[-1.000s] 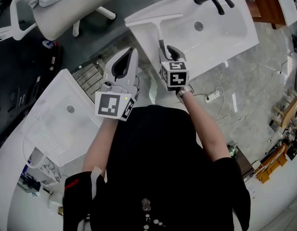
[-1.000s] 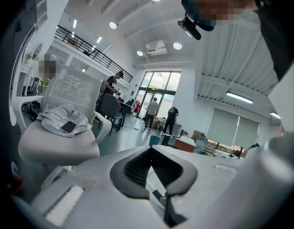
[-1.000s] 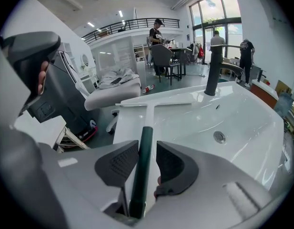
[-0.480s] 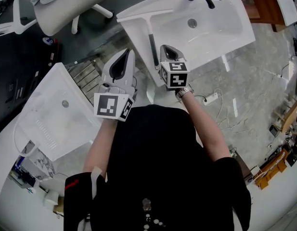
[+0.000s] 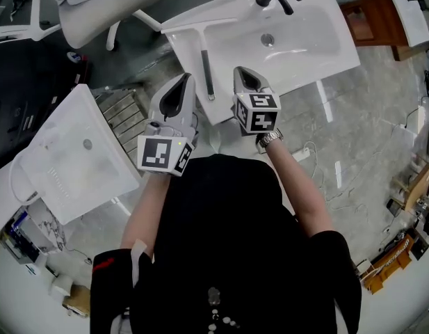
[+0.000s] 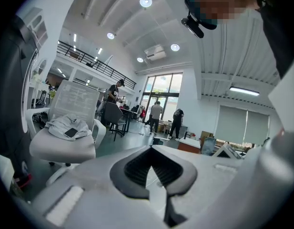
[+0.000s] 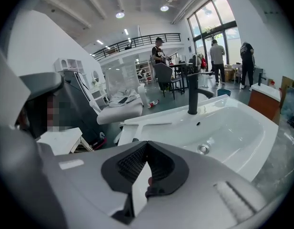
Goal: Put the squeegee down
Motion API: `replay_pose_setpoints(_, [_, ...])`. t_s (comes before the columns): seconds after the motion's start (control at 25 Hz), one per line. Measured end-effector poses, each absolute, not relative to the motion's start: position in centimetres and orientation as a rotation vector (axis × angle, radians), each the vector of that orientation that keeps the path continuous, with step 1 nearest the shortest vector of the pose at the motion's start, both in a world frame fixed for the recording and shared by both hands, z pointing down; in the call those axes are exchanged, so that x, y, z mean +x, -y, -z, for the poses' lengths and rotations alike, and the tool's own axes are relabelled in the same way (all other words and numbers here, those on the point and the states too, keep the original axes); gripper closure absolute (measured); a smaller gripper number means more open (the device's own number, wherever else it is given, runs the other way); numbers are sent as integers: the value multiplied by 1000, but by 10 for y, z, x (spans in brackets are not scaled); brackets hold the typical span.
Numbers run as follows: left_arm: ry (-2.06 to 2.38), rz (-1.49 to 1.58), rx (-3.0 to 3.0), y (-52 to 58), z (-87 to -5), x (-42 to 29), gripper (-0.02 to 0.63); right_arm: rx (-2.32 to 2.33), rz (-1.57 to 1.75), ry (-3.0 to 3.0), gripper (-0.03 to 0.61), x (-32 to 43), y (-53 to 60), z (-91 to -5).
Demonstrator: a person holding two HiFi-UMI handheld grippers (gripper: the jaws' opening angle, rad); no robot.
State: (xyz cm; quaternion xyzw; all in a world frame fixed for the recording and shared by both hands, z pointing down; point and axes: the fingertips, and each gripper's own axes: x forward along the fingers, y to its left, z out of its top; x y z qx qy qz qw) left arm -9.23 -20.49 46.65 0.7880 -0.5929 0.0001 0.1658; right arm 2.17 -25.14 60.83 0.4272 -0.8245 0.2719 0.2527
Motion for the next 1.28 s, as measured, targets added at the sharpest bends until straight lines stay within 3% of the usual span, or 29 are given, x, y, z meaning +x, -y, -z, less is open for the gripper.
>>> replay_pose_setpoints(0.72, [1827, 23, 2271, 179, -426, -14, 612, 1189, -678, 2476, 575, 104, 253, -503])
replay_pose_setpoints(1.28, [1918, 84, 2353, 172, -370, 7, 612, 1193, -550, 2707, 577, 123, 241, -402])
